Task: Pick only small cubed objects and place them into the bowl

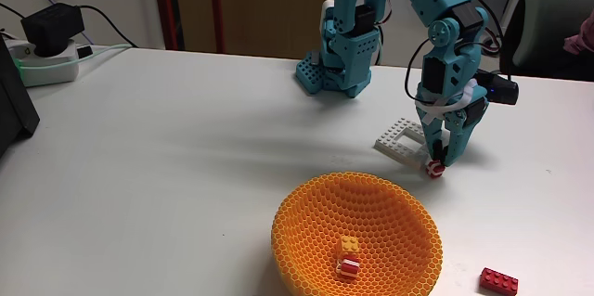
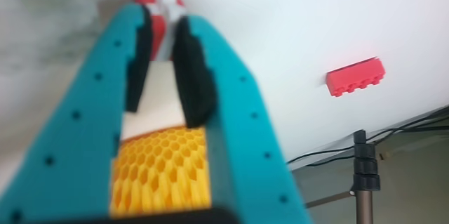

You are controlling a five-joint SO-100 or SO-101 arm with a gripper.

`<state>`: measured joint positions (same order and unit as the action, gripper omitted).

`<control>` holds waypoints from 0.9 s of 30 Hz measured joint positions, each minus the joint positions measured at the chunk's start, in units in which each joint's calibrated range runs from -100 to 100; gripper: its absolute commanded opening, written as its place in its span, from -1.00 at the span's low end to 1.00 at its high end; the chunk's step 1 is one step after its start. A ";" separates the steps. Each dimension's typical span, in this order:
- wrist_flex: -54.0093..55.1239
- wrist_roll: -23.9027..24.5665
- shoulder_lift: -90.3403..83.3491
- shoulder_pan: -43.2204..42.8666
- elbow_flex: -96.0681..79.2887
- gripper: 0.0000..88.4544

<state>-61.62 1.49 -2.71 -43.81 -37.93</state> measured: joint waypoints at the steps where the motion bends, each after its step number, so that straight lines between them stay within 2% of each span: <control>1: 0.00 0.00 0.00 0.00 0.00 -0.79; 3: 0.00 0.20 0.20 0.00 -0.69 -0.74; 8: -0.11 0.00 0.10 0.19 -0.99 -0.84; 16: -1.66 0.05 -2.46 0.19 -1.08 -0.56; 21: -3.00 0.20 -7.77 4.84 -0.39 -0.43; 27: -3.55 -0.68 -8.26 13.35 0.20 -0.42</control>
<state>-65.17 0.81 -10.97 -30.46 -37.73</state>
